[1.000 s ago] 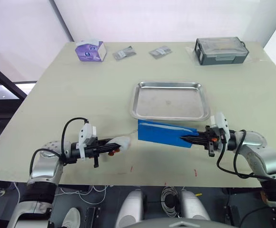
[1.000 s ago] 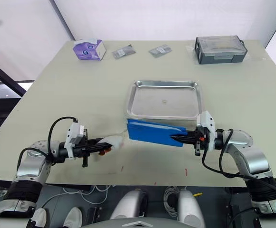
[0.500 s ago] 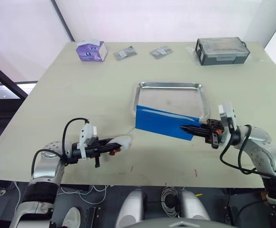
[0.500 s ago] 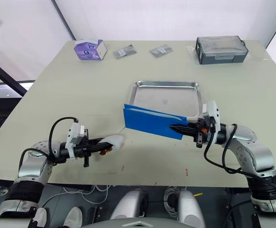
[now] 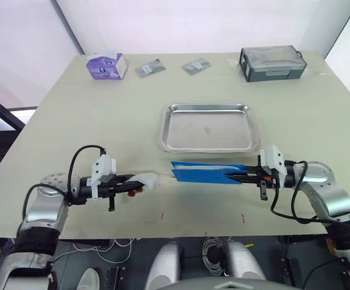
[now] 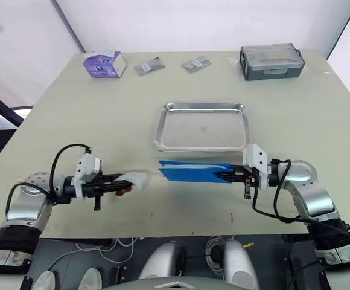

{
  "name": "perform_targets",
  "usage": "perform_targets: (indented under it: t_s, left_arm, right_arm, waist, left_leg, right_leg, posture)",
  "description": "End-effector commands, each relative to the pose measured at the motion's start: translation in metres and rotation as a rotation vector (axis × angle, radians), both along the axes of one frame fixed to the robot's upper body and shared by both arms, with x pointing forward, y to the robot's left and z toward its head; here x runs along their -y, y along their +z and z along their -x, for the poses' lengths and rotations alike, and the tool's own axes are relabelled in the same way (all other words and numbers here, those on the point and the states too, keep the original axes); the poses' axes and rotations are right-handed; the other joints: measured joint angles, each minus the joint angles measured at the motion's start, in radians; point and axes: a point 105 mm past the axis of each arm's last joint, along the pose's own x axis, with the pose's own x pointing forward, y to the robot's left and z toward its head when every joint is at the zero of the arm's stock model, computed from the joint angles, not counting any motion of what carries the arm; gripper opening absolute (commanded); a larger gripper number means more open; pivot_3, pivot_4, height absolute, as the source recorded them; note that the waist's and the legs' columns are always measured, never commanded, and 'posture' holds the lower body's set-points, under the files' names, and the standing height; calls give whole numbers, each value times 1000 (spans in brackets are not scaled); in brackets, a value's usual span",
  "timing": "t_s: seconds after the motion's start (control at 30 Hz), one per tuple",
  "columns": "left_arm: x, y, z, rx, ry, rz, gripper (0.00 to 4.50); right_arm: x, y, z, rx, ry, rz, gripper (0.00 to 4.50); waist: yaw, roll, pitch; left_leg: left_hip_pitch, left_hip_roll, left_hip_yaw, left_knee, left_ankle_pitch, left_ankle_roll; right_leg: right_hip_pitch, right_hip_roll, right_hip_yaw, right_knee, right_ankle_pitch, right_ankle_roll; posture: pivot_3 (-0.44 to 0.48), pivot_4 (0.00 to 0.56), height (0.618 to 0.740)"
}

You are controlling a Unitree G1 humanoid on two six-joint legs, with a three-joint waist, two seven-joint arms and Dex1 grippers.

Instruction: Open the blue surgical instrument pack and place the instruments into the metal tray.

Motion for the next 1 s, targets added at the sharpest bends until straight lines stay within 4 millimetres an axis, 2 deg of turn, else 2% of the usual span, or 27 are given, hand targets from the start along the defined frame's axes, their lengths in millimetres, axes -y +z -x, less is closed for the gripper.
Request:
perform_targets:
  t_s: [0.03, 0.27, 0.33, 0.37, 0.4, 0.63, 0.83, 0.93, 1.0]
  left_arm:
    - [-28, 3, -3, 13, 74, -116, 10]
    - [-34, 1, 0, -15, 55, -155, 10]
    - [-35, 1, 2, -33, 63, -152, 1016]
    - [-35, 1, 3, -35, 66, -148, 1313]
    - [-36, 2, 3, -36, 67, -145, 1895]
    - [-41, 14, 13, -81, 68, -106, 4455]
    - [-59, 45, 29, -148, 16, -139, 4455]
    - [-67, 53, 30, -161, 29, -164, 4455]
    - [-65, 62, 26, -134, 27, -140, 4455]
  right_arm:
    - [0, 9, -2, 48, 6, -17, 0]
    - [1, 6, -2, 47, 11, -20, 0]
    - [1, 5, -1, 45, 14, -22, 0]
    - [1, 5, -1, 43, 15, -24, 0]
    - [1, 5, -1, 42, 15, -25, 0]
    - [2, 4, 0, 39, 18, -22, 0]
    - [3, 5, 0, 35, 26, -17, 0]
    - [4, 4, 0, 34, 25, -17, 0]
    - [3, 2, 1, 33, 26, -17, 0]
  waist:
    - [0, -1, 1]
    - [0, -4, 2]
    - [-1, -4, 2]
    - [-1, -4, 2]
    - [-1, -4, 2]
    - [2, -6, 5]
    - [3, -14, 11]
    - [3, -13, 12]
    - [4, -13, 12]
  left_leg:
    - [0, 0, 0, 0, 0, 0]
    - [0, 0, 0, 0, 0, 0]
    - [0, 0, 0, 0, 0, 0]
    - [0, 1, 0, 0, 0, 0]
    - [0, 1, 0, 0, 0, 0]
    - [-1, 1, 0, 0, 0, 0]
    - [-1, 2, 0, 0, 0, 0]
    - [-1, 2, 0, 0, 0, 0]
    - [-1, 2, 0, 0, 0, 0]
  right_leg:
    - [0, 0, 0, 0, 0, 0]
    - [0, 0, 0, 0, 0, 0]
    - [0, 0, 0, 0, 0, 0]
    - [0, 0, 0, 0, 0, 0]
    - [0, 0, 0, 0, 0, 0]
    - [0, 0, 0, 0, 0, 0]
    - [-1, 0, -1, -1, 0, 0]
    - [-1, -1, -1, -1, 0, 0]
    - [-1, -1, -1, -1, 0, 0]
  posture:
    - [0, 150, 740]
    - [0, 150, 740]
    - [0, 150, 740]
    - [0, 150, 740]
    - [0, 150, 740]
    - [0, 150, 740]
    - [0, 150, 740]
    - [0, 150, 740]
    - [0, 150, 740]
